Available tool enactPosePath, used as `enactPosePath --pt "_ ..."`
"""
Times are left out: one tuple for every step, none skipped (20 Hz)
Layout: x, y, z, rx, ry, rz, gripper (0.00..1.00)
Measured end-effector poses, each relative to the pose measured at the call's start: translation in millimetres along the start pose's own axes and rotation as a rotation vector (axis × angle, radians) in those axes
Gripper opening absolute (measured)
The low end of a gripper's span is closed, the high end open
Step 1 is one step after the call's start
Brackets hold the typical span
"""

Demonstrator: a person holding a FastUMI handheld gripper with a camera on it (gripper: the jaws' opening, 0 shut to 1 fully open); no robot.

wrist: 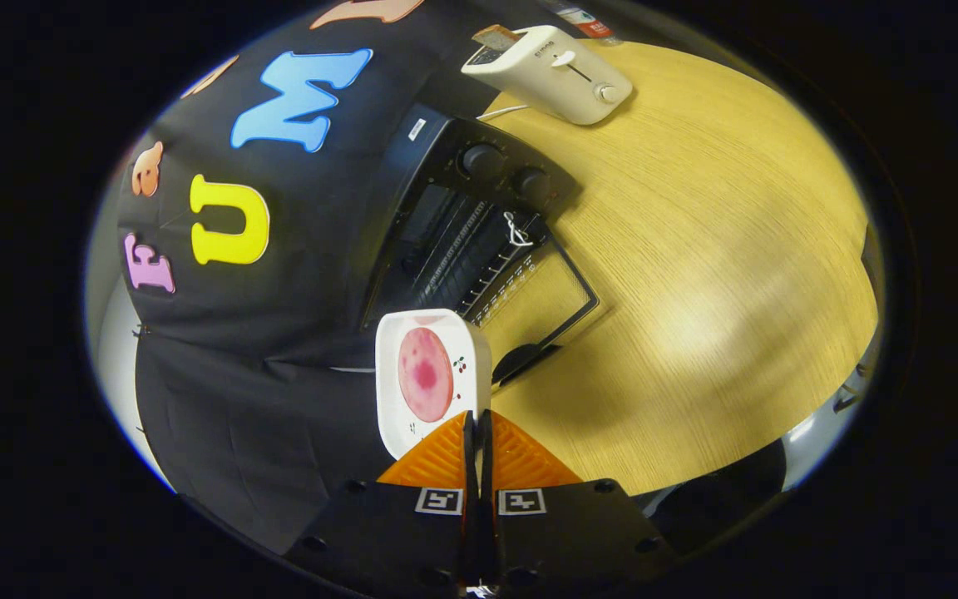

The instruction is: Open the toaster oven, put the food inside, and close the toaster oven door.

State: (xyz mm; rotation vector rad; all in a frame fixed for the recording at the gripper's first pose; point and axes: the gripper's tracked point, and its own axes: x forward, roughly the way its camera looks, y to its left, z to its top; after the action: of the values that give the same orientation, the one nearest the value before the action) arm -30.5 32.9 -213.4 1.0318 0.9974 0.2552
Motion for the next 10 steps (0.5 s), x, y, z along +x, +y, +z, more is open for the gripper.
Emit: enactPosePath --pt "9 0 2 0.012 0.001 -0.005 0.02" --pt "17 -1 5 0.018 0.003 -0.006 0.02" --pt "22 -1 8 0.022 0.001 -0.009 0.02" --pt "30 -1 12 0.029 -0.003 -0.011 0.02" --pt "37 -1 16 0.041 -0.008 -0.013 0.02" --pt "44 -2 20 0.059 -0.013 -0.011 0.02" --pt "51 -2 23 0.078 -0.018 -0.010 0.02" --pt "58 -1 28 0.094 -0.027 -0.009 0.02" --pt "66 0 32 0.106 -0.036 -0.006 0.02" --pt "74 0 36 0.116 -0.045 -0.004 0.02"
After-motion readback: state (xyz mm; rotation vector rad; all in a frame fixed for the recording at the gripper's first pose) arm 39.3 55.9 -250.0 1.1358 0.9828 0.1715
